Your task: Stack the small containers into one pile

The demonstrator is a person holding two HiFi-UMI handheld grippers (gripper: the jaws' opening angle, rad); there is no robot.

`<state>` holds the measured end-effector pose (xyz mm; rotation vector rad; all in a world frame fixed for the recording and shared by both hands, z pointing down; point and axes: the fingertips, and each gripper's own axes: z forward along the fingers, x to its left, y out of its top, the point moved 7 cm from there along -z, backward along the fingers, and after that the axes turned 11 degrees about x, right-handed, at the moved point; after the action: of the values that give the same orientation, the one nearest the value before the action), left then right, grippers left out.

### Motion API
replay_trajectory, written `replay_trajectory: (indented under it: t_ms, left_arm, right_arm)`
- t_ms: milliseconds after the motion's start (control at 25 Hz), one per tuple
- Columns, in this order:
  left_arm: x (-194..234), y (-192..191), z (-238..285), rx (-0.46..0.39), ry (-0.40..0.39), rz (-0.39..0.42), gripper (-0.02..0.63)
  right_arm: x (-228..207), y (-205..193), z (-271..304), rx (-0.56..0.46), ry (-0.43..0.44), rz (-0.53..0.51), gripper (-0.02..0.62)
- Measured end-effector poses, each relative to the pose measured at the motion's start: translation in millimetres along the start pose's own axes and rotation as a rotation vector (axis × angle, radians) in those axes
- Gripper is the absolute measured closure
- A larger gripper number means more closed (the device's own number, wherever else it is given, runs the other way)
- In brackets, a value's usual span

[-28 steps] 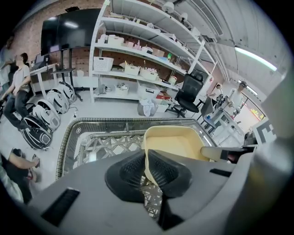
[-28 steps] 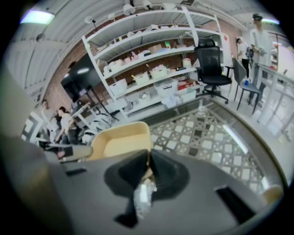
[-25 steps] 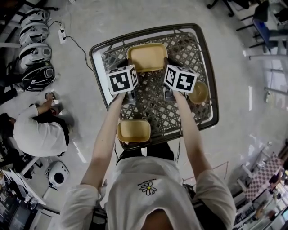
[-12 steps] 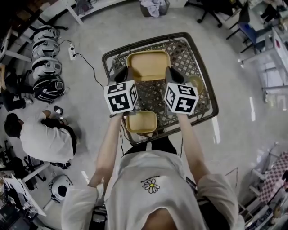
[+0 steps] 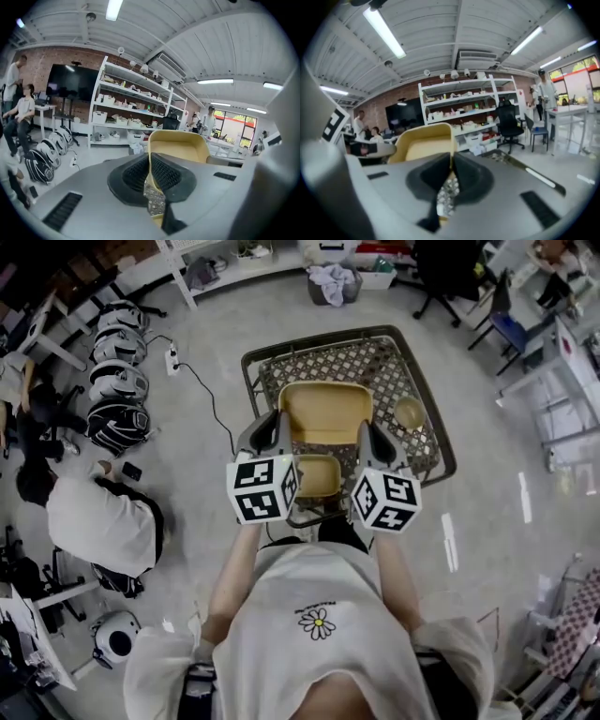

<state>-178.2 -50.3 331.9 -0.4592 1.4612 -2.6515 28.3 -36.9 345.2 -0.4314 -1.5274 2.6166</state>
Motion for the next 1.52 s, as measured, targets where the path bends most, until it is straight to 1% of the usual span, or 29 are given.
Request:
replay_trajectory:
  t_ms: [80, 240, 360, 480, 560, 640, 720, 920, 1000, 1160, 1360, 1520]
  left_arm:
    - [2, -10, -5, 0.011, -0.029, -0.034, 0.571]
    - [4, -18, -12, 0.018, -0.029, -0.017, 0.571]
    - [2, -14, -20, 0.018, -0.028, -0.01, 0.571]
    - [3, -20, -20, 0.059, -0.034, -0.019, 0.571]
    - [7, -23, -10, 0.094, -0.043, -0.031, 0.571]
    - [11, -32, -2, 0.143, -0.051, -0.048, 0.571]
    - [16, -52, 0, 0.207, -0.052, -0.067, 0.571]
    - [28, -92, 12, 0.379, -0.024, -0.126, 0.571]
    - [30, -104, 16, 0.446, -0.002, -0.134, 0.571]
    - [32, -124, 25, 0.53, 0.03, -0.131, 0.571]
    - [37, -147, 38, 0.635, 0.058, -0.135, 0.57]
    - [38, -169, 47, 0.71, 0.067, -0.152, 0.571]
  right_arm:
    - [1, -11, -6, 0.014, -0.001, 0.014, 0.551]
    - [5, -25, -8, 0.046, -0.002, 0.016, 0.551]
    - [8, -21, -15, 0.055, 0.005, 0.028, 0.551]
    - [5, -26, -15, 0.099, 0.03, 0.065, 0.551]
    - [-2, -31, -2, 0.15, 0.057, 0.109, 0.551]
    - [-6, -44, 9, 0.228, 0.07, 0.152, 0.551]
    - [-6, -64, 11, 0.312, 0.073, 0.186, 0.551]
    - [-6, -99, 17, 0.485, 0.069, 0.209, 0.551]
    - [-6, -110, 20, 0.545, 0.07, 0.213, 0.551]
    - [-9, -130, 27, 0.648, 0.067, 0.223, 0.551]
    - [-13, -150, 40, 0.748, 0.063, 0.237, 0.551]
    - [-18, -172, 46, 0.828, 0.05, 0.244, 0.551]
